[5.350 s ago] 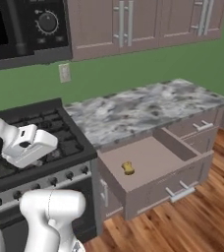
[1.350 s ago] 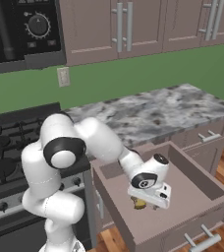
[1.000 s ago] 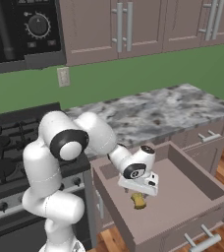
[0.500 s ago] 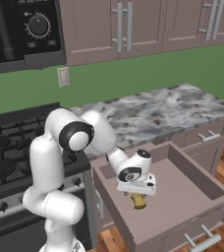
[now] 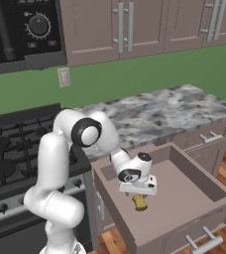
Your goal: Restock the sink supplies by placing the sponge and soap dispenser on the counter and next to the sink. Make sure the soap dispenser is upright.
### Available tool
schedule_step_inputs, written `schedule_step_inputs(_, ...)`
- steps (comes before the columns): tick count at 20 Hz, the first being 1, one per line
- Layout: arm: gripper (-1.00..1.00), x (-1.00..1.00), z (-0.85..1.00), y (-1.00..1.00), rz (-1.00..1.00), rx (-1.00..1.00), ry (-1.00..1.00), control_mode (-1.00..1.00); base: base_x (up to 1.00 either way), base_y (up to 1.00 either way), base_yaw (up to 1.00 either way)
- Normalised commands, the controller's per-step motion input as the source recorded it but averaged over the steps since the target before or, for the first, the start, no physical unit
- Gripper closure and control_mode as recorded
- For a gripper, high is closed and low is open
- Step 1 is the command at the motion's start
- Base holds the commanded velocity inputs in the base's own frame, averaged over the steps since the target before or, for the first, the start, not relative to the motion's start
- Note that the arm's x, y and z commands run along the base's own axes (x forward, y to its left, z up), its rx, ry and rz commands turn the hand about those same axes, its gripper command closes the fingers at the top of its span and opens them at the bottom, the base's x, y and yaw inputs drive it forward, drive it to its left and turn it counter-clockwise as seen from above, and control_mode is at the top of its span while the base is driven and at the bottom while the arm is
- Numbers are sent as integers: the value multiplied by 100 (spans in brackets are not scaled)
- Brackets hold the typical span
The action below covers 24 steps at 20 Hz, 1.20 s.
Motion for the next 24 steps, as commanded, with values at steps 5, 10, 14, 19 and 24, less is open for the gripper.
schedule_step_inputs(5, -100, 5, -26, -25, 0, 0, -1, -100, 0, 0, 0)
schedule_step_inputs(10, -100, 6, -19, -20, 0, 0, -1, -100, 0, 0, 0)
schedule_step_inputs(14, -100, 7, -18, -1, 1, 0, 0, -100, 0, 0, 0)
schedule_step_inputs(19, -100, 0, -1, 9, 2, 0, -1, -100, 0, 0, 0)
schedule_step_inputs(24, -100, 0, -1, 20, 1, 0, 0, -100, 0, 0, 0)
